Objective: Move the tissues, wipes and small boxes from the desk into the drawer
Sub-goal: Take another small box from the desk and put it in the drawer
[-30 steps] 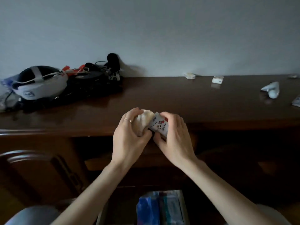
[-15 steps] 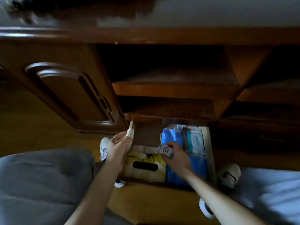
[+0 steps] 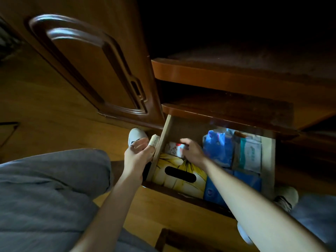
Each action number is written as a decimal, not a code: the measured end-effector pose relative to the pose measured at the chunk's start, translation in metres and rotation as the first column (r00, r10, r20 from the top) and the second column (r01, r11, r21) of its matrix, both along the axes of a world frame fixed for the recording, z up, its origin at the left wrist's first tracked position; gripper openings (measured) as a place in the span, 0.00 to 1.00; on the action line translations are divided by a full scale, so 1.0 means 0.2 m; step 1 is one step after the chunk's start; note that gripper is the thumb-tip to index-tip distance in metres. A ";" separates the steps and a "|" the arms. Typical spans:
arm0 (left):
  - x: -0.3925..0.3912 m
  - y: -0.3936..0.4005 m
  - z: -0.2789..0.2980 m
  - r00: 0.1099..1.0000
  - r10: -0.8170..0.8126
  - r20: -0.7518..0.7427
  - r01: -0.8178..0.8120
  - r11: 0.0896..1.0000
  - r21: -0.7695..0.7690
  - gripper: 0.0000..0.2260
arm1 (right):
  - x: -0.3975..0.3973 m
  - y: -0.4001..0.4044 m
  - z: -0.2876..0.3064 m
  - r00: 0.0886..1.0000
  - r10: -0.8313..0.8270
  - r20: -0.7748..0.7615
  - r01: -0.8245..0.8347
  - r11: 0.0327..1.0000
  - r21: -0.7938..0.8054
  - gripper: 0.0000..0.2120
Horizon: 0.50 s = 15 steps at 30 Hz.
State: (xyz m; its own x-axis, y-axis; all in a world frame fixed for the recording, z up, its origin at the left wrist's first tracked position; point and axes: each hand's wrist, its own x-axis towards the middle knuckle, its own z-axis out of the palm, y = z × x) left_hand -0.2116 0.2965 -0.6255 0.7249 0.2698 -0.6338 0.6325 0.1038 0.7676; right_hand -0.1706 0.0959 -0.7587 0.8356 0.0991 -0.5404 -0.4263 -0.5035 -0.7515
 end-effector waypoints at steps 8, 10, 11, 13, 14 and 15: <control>0.05 -0.04 -0.04 0.996 -0.067 0.058 0.061 0.994 0.092 0.21 | 0.09 0.07 -0.14 0.990 0.117 0.082 -0.090 0.955 -0.284 0.06; 0.06 -0.06 -0.05 0.993 -0.098 0.072 0.090 0.990 0.106 0.20 | 0.11 0.09 -0.13 0.979 0.178 0.100 -0.129 0.921 -0.369 0.08; 0.07 -0.07 -0.06 0.991 -0.113 0.078 0.104 0.988 0.111 0.20 | 0.12 0.10 -0.13 0.976 0.202 0.082 -0.156 0.909 -0.387 0.09; 0.07 -0.09 -0.07 0.989 -0.129 0.074 0.121 0.987 0.105 0.20 | 0.13 0.11 -0.12 0.975 0.222 0.033 -0.192 0.900 -0.390 0.15; 0.08 -0.10 -0.07 0.990 -0.123 0.068 0.117 0.989 0.093 0.19 | 0.13 0.10 -0.10 0.977 0.211 0.036 -0.183 0.910 -0.372 0.18; 0.08 -0.11 -0.08 0.992 -0.109 0.055 0.105 0.992 0.074 0.18 | 0.11 0.09 -0.09 0.981 0.180 0.068 -0.150 0.937 -0.315 0.20</control>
